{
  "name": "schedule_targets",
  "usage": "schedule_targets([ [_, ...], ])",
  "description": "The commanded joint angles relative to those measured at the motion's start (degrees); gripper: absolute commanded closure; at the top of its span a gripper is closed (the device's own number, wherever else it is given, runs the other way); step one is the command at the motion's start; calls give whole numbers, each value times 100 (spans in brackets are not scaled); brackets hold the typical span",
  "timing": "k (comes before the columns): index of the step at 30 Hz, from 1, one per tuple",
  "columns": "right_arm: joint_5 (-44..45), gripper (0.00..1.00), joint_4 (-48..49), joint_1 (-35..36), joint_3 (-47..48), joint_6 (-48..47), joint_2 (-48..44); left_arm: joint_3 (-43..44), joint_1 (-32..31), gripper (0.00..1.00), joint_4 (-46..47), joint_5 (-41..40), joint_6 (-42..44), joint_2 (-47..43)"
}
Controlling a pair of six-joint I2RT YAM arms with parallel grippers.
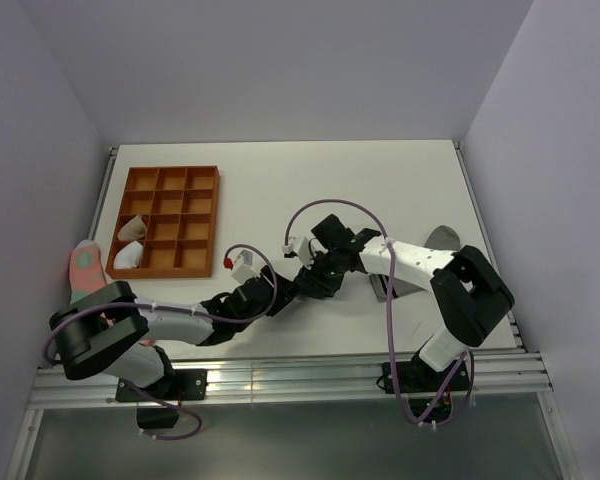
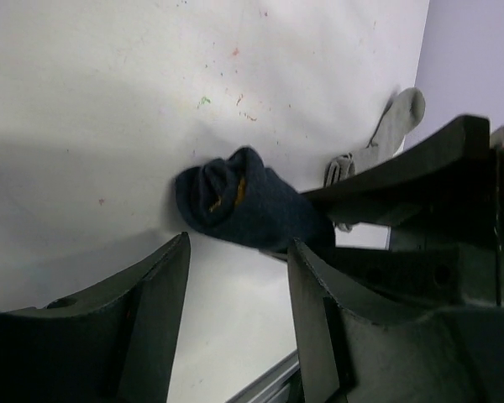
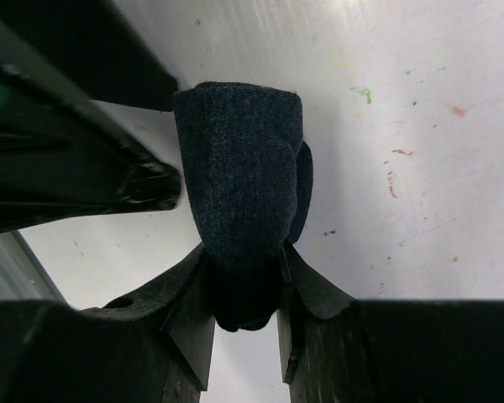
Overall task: Roll the socks
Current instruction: Roll the sock at the center of the board, then pick up the sock at the center of the board.
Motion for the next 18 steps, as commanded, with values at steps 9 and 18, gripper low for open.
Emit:
schedule_targets([
  [9, -399, 82, -338, 5, 464, 421, 12, 450, -79, 44, 1294, -418, -567, 846],
  [18, -593, 83, -322, 13, 553, 684, 56, 451, -193, 43, 1161, -453, -1050, 978],
])
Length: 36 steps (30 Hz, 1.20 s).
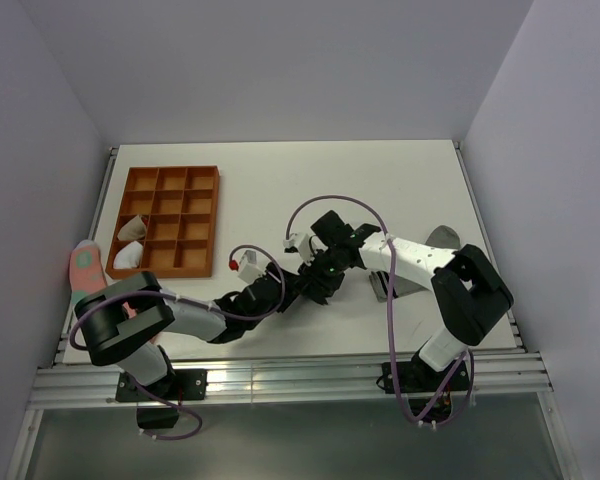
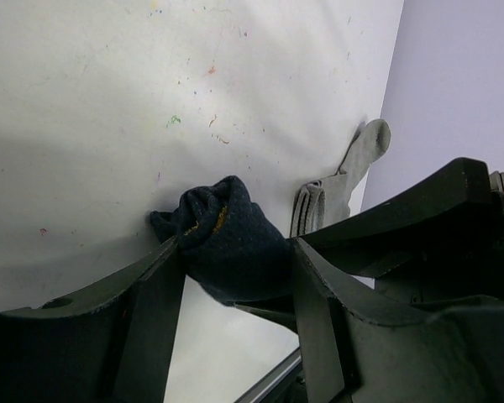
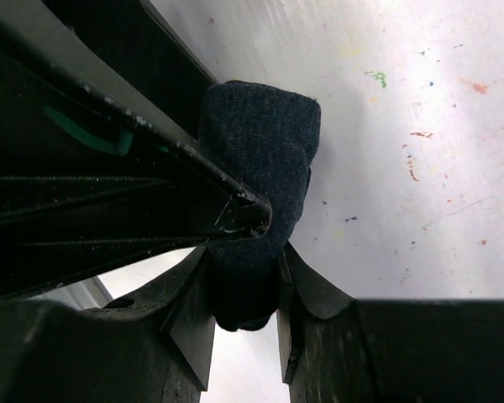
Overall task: Roll the socks
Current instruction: Pick up the sock at the center of the board.
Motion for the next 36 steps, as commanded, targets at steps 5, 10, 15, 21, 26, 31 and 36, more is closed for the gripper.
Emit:
schedule_targets([
  [5, -115, 83, 254, 51, 328, 331, -106, 96, -178, 43, 363, -70, -548, 93],
  [10, 210, 84, 447, 51, 213, 366, -98, -106, -257, 41, 169, -80, -646, -319],
  [15, 833, 85, 658, 68, 187, 419, -220, -203, -257, 39, -139, -27, -672, -671],
  [21, 1115, 85, 694, 138, 239, 498, -440, -168, -266, 37, -368, -106, -716, -1014],
  [26, 1143, 85, 624, 174, 371, 525, -598, 112, -266, 36, -481, -149, -725, -1006],
  [31, 975, 85, 396, 200, 556, 577, -800, 280, -196, 35, -516, -360, -637, -944],
  [36, 659, 85, 123, 261, 705, 621, -906, 377, -20, 35, -473, -378, -575, -891],
])
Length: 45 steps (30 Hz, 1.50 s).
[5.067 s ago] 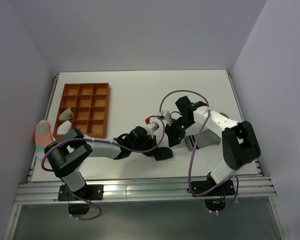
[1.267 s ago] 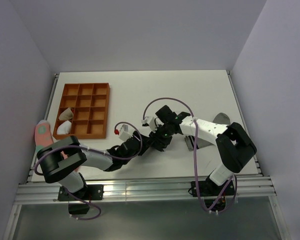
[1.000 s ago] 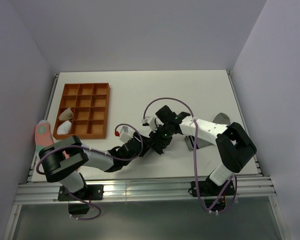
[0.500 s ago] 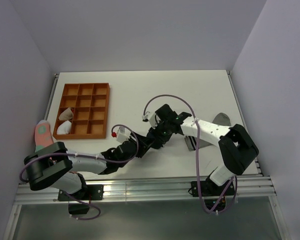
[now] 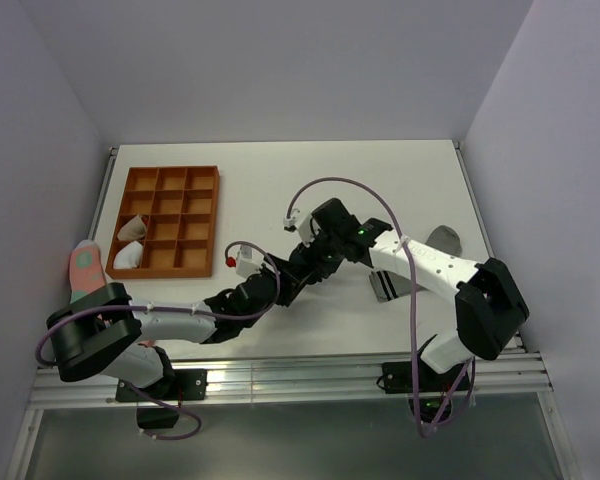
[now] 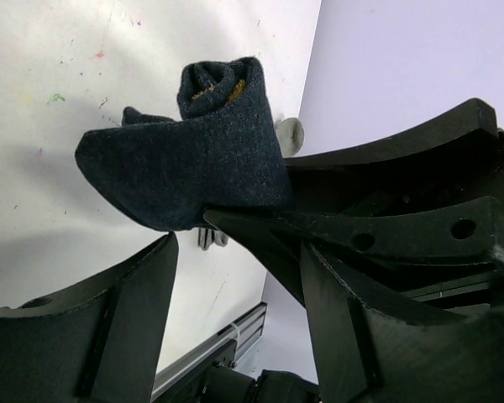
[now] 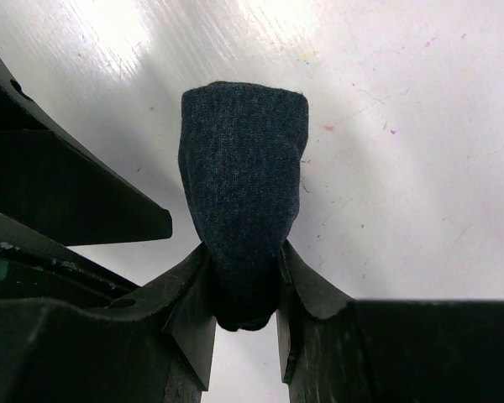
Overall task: Roll the socks
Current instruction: Pick up the sock at the center of the board.
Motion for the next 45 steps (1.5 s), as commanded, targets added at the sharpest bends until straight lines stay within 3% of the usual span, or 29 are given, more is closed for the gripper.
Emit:
schedule_targets([
  [1, -478, 85, -166, 102, 360, 145, -342, 239, 144, 35, -95, -227, 19, 14],
  [14, -926, 84, -482, 181, 422, 119, -835, 108, 390, 36, 98, -236, 142, -144],
  [29, -452, 85, -447, 172, 378, 171, -975, -112, 452, 36, 54, -429, 459, -742],
  [45, 559, 87, 9, 216, 255, 224, -975, -209, 408, 36, 256, -87, 388, -1015],
])
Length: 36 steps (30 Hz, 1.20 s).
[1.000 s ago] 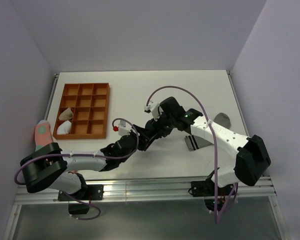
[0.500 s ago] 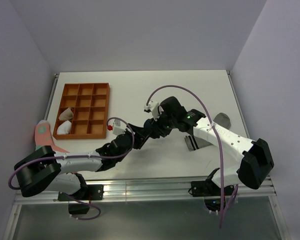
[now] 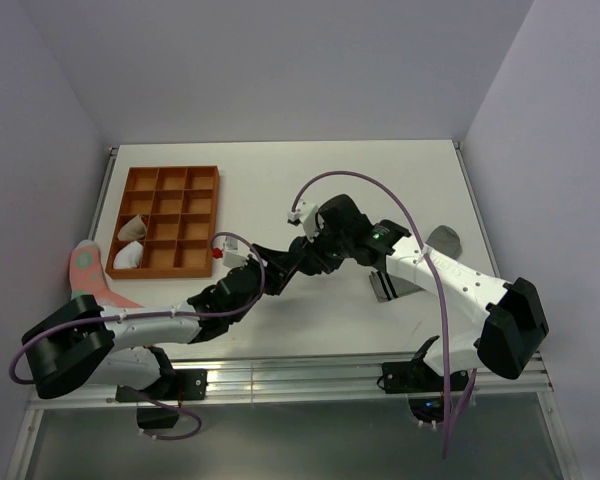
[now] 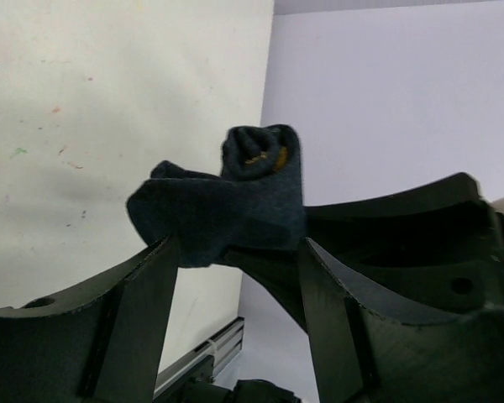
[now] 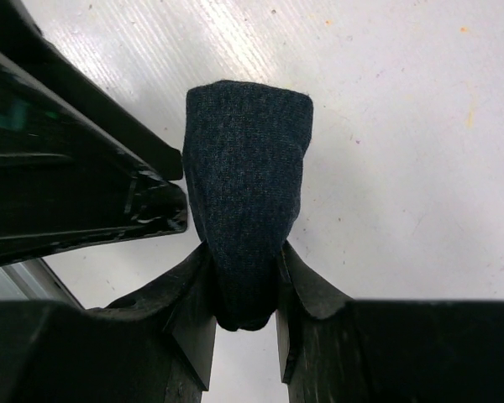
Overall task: Roll the socks
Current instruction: Pick up the sock at the center of the board.
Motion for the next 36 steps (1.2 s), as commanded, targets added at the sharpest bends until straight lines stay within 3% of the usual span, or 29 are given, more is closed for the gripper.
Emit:
schedule_targets([
  [1, 244, 86, 259, 55, 89, 80, -208, -52, 16, 36, 222, -170, -75, -261],
  [18, 420, 87, 373, 265, 176, 194, -191, 265, 87, 35, 696, -21, -75, 257],
  [36, -792, 87, -180, 353, 668, 352, 81, 98, 245, 37, 1461, 138, -49, 513],
])
